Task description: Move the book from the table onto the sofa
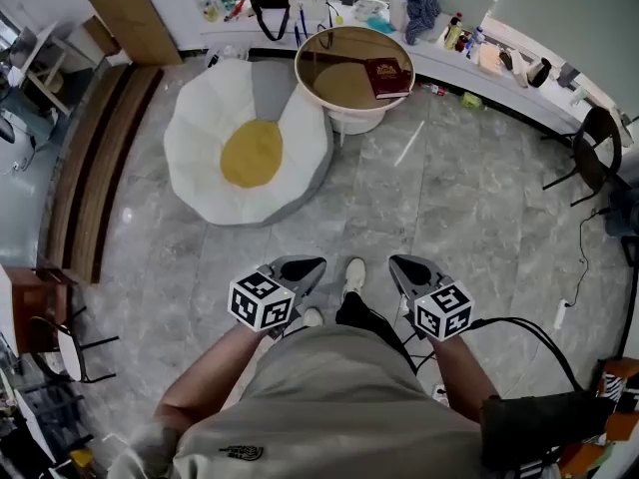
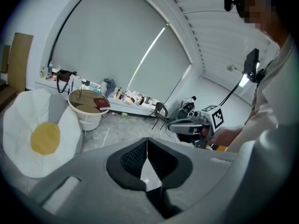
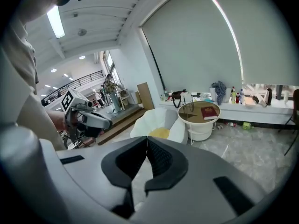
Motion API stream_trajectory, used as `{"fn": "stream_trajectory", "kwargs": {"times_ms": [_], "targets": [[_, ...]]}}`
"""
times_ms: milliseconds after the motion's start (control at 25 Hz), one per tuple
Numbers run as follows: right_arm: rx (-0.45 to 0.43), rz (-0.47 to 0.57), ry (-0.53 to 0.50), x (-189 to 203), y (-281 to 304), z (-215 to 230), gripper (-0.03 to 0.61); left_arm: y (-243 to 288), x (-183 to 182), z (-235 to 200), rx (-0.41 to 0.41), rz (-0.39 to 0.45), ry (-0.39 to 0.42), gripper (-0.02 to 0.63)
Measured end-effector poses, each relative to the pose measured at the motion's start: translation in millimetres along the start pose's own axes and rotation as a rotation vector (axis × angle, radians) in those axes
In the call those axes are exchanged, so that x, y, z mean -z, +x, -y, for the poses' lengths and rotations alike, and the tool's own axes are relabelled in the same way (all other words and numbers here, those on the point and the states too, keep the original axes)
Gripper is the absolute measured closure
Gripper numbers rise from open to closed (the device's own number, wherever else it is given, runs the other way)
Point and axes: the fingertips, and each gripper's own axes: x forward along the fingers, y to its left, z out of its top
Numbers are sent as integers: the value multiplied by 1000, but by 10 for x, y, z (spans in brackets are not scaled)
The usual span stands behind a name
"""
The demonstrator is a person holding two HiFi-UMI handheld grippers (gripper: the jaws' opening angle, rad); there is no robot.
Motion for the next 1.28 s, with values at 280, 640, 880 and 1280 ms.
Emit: {"fn": "stream_trajectory", "kwargs": {"times_ms": [280, 640, 880, 1280], "targets": [[-19, 36, -21, -560, 204, 1054, 449, 761, -845, -283, -52, 6, 27, 600], [-1, 64, 37, -981, 610, 1936, 445, 1479, -1449, -662, -40, -18, 11, 519], [31, 64, 65, -1282, 1075, 2355, 445, 1859, -1790, -1237, -6, -37, -13, 511], [148, 61, 179, -2096, 1959, 3357, 446, 2542, -2775, -2486, 91, -91, -23, 511]]}}
